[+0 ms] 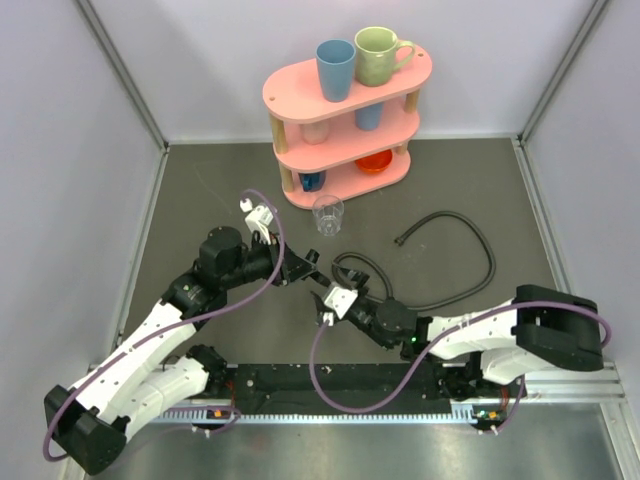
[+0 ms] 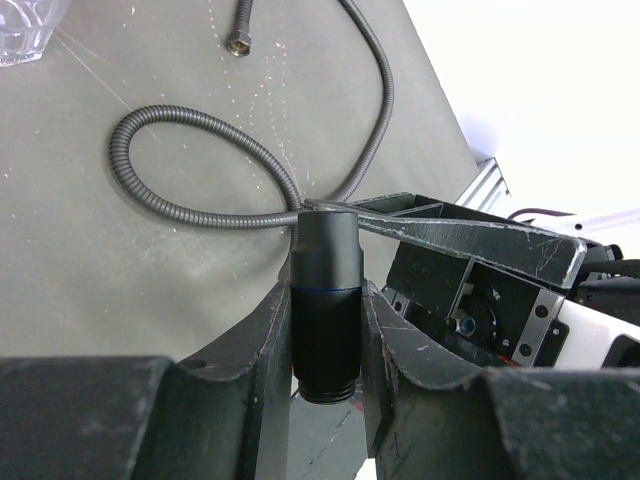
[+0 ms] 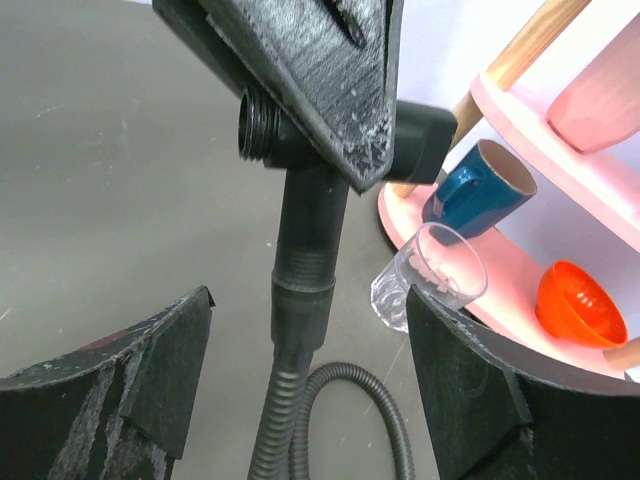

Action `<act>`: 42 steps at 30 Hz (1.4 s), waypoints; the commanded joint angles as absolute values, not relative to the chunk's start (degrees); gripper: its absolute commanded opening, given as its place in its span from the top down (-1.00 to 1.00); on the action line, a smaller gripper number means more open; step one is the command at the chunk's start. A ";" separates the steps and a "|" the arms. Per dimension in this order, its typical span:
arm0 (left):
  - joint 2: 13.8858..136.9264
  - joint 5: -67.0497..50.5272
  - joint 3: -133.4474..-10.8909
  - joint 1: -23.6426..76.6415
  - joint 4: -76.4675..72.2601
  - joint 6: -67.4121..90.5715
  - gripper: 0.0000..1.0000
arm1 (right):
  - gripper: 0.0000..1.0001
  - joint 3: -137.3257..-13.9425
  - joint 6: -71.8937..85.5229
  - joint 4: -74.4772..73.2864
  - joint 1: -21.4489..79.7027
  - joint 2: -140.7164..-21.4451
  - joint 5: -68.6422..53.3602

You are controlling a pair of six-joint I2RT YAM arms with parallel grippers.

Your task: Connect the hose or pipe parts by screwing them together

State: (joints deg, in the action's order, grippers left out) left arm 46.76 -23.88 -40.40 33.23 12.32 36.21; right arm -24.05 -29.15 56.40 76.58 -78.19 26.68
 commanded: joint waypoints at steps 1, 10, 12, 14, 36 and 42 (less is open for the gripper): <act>45.97 -23.38 -43.51 33.05 9.84 38.23 1.00 | -0.48 -26.98 -31.38 63.89 77.70 -81.03 29.18; 45.61 -28.29 -42.98 33.05 7.47 40.61 1.00 | 0.59 -27.86 -31.38 67.41 77.70 -83.14 27.43; 45.61 -29.96 -42.10 33.05 6.51 37.81 1.00 | 0.80 -27.86 -31.64 67.24 77.70 -82.71 26.37; 45.18 -30.93 -41.23 33.05 6.77 35.00 1.00 | 1.00 -27.34 -31.99 66.80 77.61 -81.40 24.70; 44.38 -53.34 -39.82 33.13 4.22 3.88 1.00 | 1.00 -41.38 -19.42 19.62 58.45 -68.72 -36.35; 44.65 -54.58 -39.64 33.13 7.11 -3.51 1.00 | 1.00 -43.77 -17.67 18.19 54.50 -71.37 -47.53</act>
